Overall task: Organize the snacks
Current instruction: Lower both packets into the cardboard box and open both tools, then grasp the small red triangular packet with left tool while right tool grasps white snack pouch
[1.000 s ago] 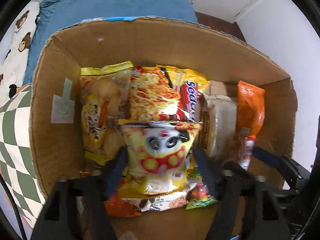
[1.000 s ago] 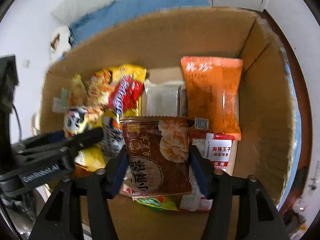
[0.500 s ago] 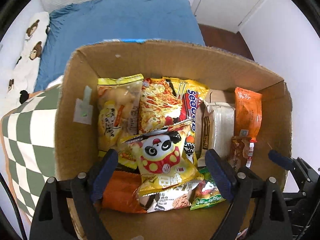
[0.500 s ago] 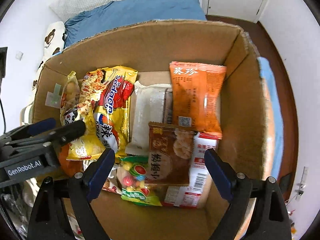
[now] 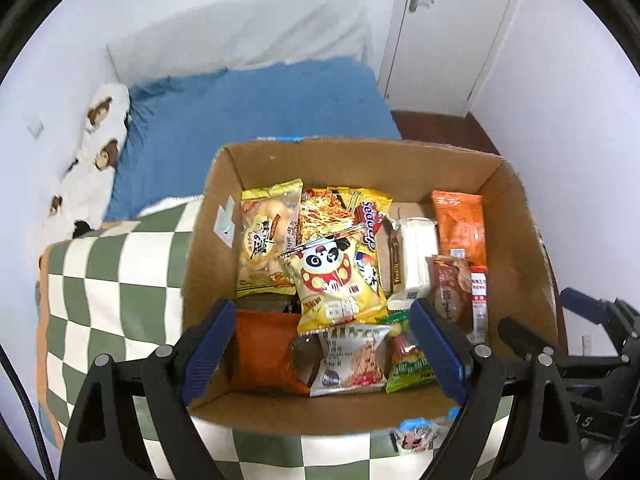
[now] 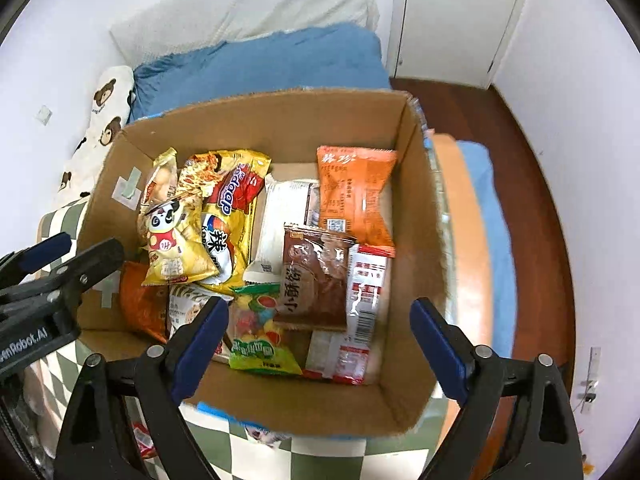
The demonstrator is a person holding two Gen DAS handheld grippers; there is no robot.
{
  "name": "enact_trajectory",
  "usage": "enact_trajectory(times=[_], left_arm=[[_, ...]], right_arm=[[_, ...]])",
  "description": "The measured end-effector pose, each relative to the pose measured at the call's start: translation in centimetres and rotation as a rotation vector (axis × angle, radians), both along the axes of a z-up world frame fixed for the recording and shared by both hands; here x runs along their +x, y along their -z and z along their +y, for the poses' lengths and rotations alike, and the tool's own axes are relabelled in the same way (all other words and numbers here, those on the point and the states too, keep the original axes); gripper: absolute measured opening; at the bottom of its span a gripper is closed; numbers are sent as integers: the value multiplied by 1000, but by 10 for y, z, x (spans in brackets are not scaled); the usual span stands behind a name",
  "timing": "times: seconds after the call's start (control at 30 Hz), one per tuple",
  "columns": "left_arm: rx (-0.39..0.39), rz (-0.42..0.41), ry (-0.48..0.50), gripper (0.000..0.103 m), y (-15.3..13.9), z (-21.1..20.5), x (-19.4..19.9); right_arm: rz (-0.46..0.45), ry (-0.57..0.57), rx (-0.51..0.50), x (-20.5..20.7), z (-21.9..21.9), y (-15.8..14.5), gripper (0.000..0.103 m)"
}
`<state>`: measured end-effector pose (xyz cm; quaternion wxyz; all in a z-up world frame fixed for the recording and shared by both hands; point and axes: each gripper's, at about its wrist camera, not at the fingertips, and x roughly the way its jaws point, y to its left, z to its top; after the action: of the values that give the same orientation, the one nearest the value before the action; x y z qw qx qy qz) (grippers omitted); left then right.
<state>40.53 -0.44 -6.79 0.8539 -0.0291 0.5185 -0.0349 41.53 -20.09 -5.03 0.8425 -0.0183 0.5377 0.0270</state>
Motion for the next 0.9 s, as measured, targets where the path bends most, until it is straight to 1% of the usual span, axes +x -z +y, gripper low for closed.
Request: enact_trajectory(times=[0.13,0.27,0.33,0.53,0.67,0.9], left_arm=[[-3,-63,-7,89,-18,0,-27],[-7,-105,-12,89,-32,0,-49],[-10,-125,-12,89,-39,0,-60],[2,-185,-14,89,-58,-3,-90],[-1,-210,-13,89,-68,-3,-106],[-1,-244,-9,89,-81,-3,-127]], right_arm=[[-61,-11,-17,-22,7,-18,95],[-125,-3,-20,-48,7,-38,95],[-150,-1,-22,-57,11,-43,95],[-205,-4,-4,-90,11,-65,95],[-237,-6,11,-113,12,-78,95],[-284,-5,18,-140,12,-97,95]])
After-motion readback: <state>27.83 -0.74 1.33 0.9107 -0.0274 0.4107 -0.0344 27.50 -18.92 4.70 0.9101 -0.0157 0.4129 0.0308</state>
